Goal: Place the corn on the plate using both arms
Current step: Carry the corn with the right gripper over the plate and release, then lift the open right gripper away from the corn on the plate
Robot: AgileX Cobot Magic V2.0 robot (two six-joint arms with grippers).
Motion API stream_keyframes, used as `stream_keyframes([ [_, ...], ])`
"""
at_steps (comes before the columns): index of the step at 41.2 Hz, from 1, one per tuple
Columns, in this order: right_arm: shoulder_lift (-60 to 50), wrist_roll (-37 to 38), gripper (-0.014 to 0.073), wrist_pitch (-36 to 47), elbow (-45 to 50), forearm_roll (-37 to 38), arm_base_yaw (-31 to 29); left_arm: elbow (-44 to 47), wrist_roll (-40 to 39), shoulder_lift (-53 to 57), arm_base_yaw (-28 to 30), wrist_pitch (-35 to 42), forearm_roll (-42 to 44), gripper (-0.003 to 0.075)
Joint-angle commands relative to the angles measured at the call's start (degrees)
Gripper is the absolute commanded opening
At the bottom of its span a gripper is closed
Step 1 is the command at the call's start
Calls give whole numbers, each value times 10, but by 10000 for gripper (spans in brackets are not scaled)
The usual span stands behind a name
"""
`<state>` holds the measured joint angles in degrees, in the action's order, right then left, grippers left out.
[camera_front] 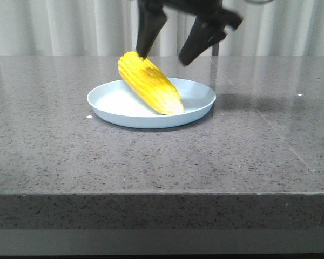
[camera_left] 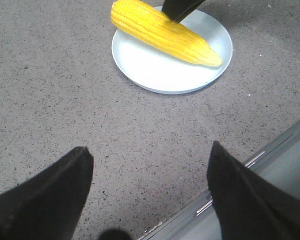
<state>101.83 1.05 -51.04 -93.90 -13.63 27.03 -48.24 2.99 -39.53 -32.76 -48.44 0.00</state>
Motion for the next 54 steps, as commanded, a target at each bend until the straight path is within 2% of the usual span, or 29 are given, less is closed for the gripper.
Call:
stream_keyframes([
  [1, -74, -5, 571, -25, -10, 41, -1, -14, -5, 1, -4, 42, 0, 480],
  [8, -173, -10, 571, -43, 44, 90, -1, -14, -5, 1, -4, 42, 0, 480],
  [15, -295, -38, 571, -37, 125, 90, -1, -14, -5, 1, -4, 42, 0, 480],
  [33, -583, -36, 571, -39, 305, 90, -1, -14, -5, 1, -4, 47, 0, 480],
  [42, -657, -35, 571, -42, 352, 90, -1, -14, -5, 1, -4, 48, 0, 480],
  [50, -664, -35, 569, -60, 354, 90, -1, -14, -5, 1, -4, 48, 0, 477],
  [54, -664, -35, 483, -63, 354, 90, -1, -14, -5, 1, -4, 48, 0, 435],
])
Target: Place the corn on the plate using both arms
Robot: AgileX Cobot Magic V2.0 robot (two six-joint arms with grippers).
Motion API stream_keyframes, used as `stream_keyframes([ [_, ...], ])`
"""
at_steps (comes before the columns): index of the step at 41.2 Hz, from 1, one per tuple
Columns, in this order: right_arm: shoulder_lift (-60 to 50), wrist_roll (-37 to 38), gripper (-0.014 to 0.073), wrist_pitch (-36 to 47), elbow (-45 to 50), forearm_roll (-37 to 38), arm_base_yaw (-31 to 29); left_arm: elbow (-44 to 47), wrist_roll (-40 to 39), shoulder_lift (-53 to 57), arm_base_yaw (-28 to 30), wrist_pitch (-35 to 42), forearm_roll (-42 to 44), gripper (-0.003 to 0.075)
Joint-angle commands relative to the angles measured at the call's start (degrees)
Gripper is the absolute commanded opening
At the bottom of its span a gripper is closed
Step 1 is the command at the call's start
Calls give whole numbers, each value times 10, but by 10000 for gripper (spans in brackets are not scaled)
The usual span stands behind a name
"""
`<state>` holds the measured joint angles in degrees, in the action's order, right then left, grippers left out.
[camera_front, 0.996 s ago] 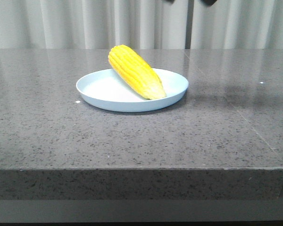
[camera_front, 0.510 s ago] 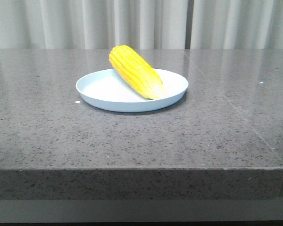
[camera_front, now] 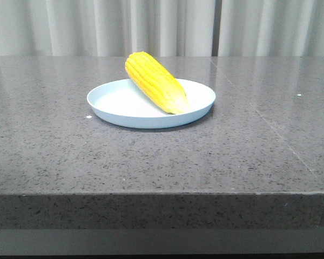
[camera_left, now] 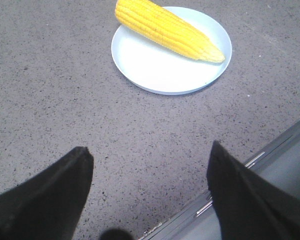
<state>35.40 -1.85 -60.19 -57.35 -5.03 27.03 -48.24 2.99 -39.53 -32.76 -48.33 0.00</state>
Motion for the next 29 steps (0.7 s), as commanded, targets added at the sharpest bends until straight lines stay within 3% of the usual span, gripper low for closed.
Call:
stream_keyframes([
  [1, 1, -6, 449, 29, -12, 4, -1, -14, -5, 1, -4, 47, 0, 411],
  [8, 1, -6, 118, 29, -12, 4, -1, -14, -5, 1, -4, 47, 0, 222],
  [14, 1, -6, -71, 29, -12, 4, -1, -14, -5, 1, -4, 47, 0, 56],
  [18, 1, -6, -67, 29, -12, 4, -1, -14, -5, 1, -4, 47, 0, -22],
  [29, 1, -6, -67, 29, -12, 3, -1, -14, -5, 1, -4, 47, 0, -20],
])
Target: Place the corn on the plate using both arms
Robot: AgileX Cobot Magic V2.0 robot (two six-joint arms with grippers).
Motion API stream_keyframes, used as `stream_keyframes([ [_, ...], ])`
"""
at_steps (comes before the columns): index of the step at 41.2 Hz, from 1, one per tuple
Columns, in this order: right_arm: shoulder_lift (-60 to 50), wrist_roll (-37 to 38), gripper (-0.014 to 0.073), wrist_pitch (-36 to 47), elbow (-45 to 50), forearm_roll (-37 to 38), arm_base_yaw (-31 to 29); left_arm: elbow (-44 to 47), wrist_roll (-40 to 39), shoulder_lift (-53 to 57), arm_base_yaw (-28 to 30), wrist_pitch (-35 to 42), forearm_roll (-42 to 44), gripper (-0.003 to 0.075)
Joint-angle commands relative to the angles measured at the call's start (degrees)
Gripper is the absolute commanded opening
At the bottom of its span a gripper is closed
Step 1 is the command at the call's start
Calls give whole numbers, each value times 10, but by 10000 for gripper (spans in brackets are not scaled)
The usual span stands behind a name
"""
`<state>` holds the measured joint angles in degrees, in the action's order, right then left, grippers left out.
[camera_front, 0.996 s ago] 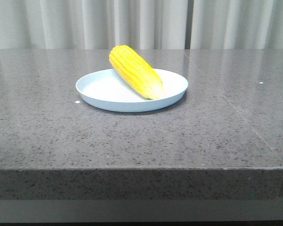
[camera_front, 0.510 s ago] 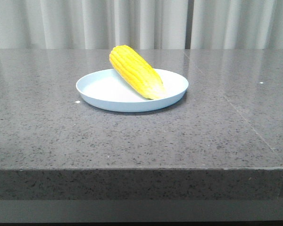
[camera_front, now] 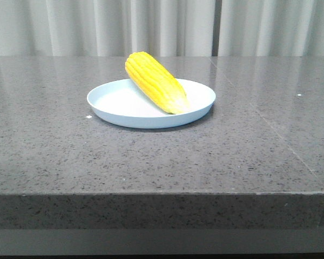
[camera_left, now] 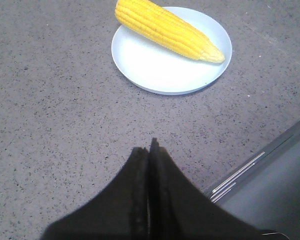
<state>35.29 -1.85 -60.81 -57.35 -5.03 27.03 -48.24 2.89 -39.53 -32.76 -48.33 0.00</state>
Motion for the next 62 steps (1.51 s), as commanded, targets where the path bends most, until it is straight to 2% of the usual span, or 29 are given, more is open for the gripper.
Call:
stream_keyframes([
  [1, 2, -6, -67, 35, -12, 3, -1, -14, -4, 1, -4, 47, 0, -20],
  [19, 2, -6, -67, 35, -12, 3, -1, -7, -4, 9, -5, 58, 0, -20],
  [24, 2, -6, -67, 35, -12, 3, -1, 22, -3, 31, 26, 91, 7, -20],
  [35, 2, -6, -67, 35, -12, 3, -1, 225, -3, 178, 177, 312, 8, -20],
  [43, 2, -6, -67, 35, -12, 3, -1, 383, -3, 310, 259, 428, 0, -20],
  [48, 2, -6, -67, 35, -12, 3, -1, 442, -3, 364, 288, 453, 0, -20],
  [62, 2, -6, -67, 36, -12, 3, -1, 500, -3, 409, 311, 483, -3, -20],
])
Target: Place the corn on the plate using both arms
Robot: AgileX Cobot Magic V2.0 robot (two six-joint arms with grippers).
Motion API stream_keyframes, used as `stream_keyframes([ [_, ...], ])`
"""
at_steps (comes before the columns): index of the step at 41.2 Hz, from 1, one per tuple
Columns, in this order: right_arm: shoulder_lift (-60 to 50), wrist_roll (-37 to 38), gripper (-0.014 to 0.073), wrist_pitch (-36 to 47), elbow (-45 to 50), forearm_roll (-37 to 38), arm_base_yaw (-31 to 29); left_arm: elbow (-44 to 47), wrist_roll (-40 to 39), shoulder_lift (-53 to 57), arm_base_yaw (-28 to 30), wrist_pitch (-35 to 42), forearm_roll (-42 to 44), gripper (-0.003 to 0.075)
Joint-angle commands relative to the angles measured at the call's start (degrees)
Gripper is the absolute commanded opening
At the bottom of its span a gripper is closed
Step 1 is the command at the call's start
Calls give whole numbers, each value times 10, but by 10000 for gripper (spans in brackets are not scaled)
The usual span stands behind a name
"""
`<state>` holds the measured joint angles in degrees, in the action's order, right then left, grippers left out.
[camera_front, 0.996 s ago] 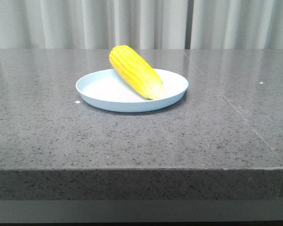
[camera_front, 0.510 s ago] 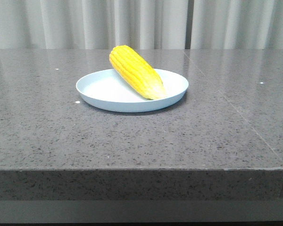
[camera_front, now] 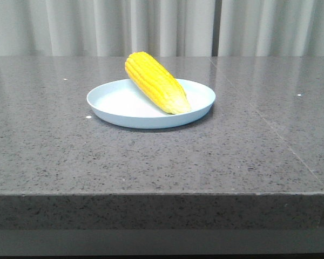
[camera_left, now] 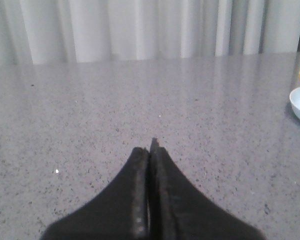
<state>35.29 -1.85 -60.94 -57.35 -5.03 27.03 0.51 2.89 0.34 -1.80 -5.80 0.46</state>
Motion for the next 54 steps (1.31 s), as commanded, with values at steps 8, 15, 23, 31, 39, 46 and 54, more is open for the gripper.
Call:
stream_keyframes([
  [8, 2, -6, -67, 35, -12, 3, -1, 13, -3, 11, 1, 58, -8, -20],
  [15, 2, -6, -67, 35, -12, 3, -1, 13, -3, 11, 1, 58, -8, -20],
  [23, 2, -6, -67, 35, -12, 3, -1, 13, -3, 11, 1, 58, -8, -20],
  [31, 2, -6, -67, 35, -12, 3, -1, 13, -3, 11, 1, 58, -8, -20],
  [39, 2, -6, -67, 35, -12, 3, -1, 13, -3, 11, 1, 58, -8, -20],
  [46, -9, -6, -67, 41, -3, 4, -3, 13, -3, 11, 1, 58, -8, -20],
  [54, -85, -6, -67, 136, 80, -7, -119, 13, -3, 11, 1, 58, -8, -20],
])
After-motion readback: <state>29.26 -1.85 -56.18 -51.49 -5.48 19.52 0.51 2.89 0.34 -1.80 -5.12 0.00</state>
